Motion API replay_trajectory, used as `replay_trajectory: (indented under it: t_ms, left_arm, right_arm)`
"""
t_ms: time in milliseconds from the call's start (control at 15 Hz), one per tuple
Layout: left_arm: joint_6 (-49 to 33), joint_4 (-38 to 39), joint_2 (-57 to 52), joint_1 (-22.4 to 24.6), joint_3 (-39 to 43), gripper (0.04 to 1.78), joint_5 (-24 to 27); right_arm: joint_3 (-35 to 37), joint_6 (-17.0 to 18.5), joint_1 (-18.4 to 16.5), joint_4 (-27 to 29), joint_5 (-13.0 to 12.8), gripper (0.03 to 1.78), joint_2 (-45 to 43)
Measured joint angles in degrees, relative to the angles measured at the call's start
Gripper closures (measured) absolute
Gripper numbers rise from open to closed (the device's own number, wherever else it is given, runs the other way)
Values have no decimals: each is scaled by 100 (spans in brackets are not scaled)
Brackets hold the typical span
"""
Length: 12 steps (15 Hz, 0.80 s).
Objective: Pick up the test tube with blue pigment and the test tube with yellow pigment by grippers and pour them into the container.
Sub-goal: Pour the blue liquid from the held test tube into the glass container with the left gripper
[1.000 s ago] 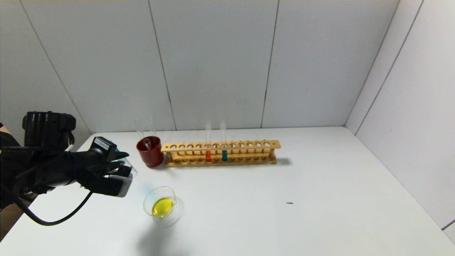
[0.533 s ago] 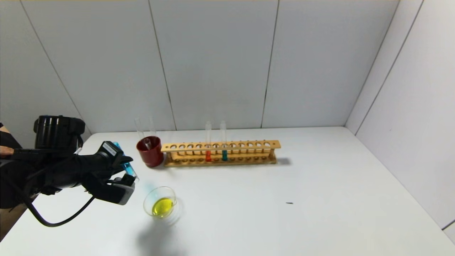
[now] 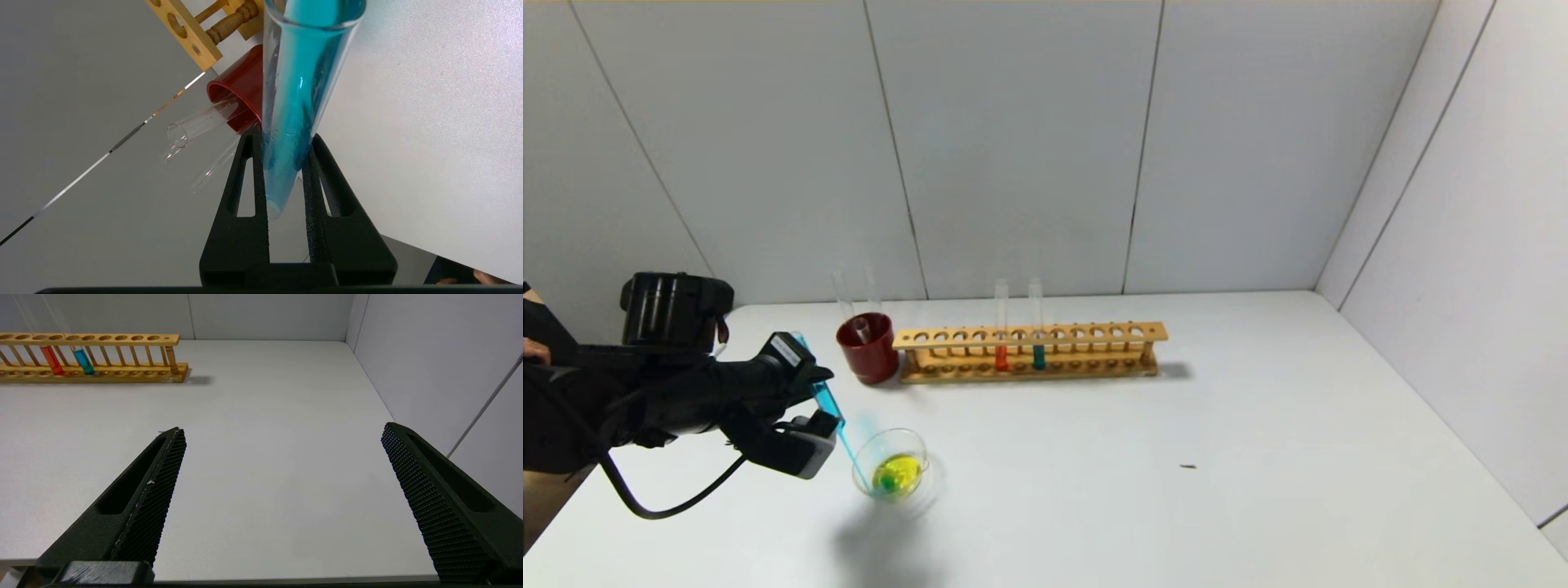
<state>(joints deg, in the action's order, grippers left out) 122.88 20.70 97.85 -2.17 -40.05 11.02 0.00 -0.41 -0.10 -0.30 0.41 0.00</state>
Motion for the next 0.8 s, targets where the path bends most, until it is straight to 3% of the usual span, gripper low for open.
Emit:
replay_trajectory:
  t_ms: [333, 800]
  left_arm:
    - [-39, 885, 390, -11, 0, 152, 27]
    - [-11, 918, 521, -63, 2, 152, 11]
  right_arm:
    - [0, 0, 0, 0, 0, 6, 0]
    - [0, 0, 0, -2, 0, 6, 0]
